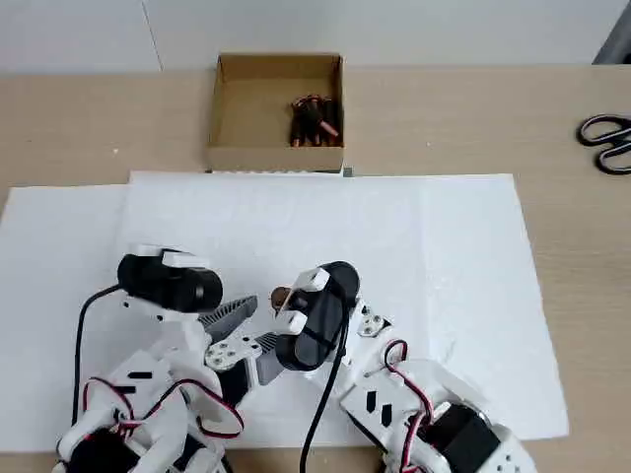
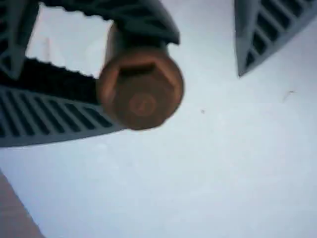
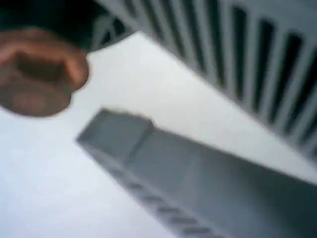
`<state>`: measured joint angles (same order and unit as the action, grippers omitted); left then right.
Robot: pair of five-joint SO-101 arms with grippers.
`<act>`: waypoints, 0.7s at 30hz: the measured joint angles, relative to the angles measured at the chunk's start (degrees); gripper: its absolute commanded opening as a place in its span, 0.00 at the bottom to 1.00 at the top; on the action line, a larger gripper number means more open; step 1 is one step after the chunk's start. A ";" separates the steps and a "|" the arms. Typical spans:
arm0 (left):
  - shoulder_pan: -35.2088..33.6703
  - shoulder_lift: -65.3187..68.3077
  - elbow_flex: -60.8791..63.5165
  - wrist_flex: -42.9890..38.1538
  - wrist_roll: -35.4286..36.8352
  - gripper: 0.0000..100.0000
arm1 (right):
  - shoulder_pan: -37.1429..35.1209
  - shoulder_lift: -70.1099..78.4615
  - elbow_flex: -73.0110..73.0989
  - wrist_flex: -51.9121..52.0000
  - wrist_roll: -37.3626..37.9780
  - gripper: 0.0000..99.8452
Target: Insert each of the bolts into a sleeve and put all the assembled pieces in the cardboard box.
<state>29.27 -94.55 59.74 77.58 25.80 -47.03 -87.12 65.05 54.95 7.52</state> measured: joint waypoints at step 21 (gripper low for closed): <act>-12.66 0.09 11.96 -6.07 -16.00 0.00 | 16.00 -0.09 -0.09 -1.23 -0.44 0.00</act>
<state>16.62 -94.46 71.69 71.52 9.80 -31.03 -87.21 64.97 53.71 7.08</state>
